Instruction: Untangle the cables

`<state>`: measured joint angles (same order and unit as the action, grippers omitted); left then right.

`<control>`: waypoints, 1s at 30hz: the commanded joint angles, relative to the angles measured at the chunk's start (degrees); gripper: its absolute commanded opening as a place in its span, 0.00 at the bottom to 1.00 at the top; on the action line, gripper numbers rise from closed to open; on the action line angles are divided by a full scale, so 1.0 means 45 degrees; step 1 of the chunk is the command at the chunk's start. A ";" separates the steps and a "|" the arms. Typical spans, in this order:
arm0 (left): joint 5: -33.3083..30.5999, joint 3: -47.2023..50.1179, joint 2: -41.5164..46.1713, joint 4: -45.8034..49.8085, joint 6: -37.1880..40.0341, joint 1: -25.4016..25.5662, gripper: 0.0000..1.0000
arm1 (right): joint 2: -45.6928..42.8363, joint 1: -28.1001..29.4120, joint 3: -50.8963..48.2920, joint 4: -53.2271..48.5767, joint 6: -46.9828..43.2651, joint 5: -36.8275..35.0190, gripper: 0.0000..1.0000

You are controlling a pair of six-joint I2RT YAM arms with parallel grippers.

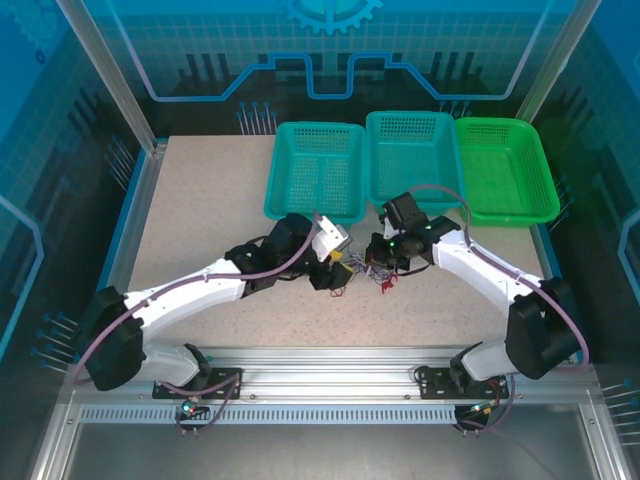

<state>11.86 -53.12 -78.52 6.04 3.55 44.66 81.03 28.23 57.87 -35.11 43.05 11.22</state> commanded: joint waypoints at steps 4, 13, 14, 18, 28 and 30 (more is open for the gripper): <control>-0.0140 -0.0496 0.0384 0.1143 0.4133 -0.0763 0.57 | -0.0415 0.0027 0.0923 -0.0828 -0.2435 0.1328 0.00; 0.0976 -0.1642 -0.0295 0.4568 0.9363 -0.0844 0.57 | 0.0039 0.0016 0.2108 -0.1940 -0.4550 0.2678 0.00; 0.0947 -0.1671 -0.0371 0.4548 0.9513 -0.0839 0.58 | 0.0089 0.0012 0.2142 -0.1980 -0.4548 0.2699 0.00; 0.0855 -0.1739 -0.0658 0.4576 0.9611 -0.0926 0.58 | 0.0117 0.0016 0.2181 -0.2056 -0.4498 0.2678 0.00; 0.0862 -0.1019 -0.0301 0.4542 0.9393 -0.1509 0.54 | 0.0057 -0.0256 0.2238 -0.2337 -0.4689 0.2791 0.00; 0.1121 -0.1005 -0.0425 0.4277 0.9094 -0.1509 0.52 | 0.0155 -0.0254 0.2296 -0.2257 -0.4686 0.3010 0.00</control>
<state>13.89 -58.33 -81.28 25.98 45.12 37.95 81.01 27.57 66.35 -44.12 23.00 22.00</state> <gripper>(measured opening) 0.529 0.050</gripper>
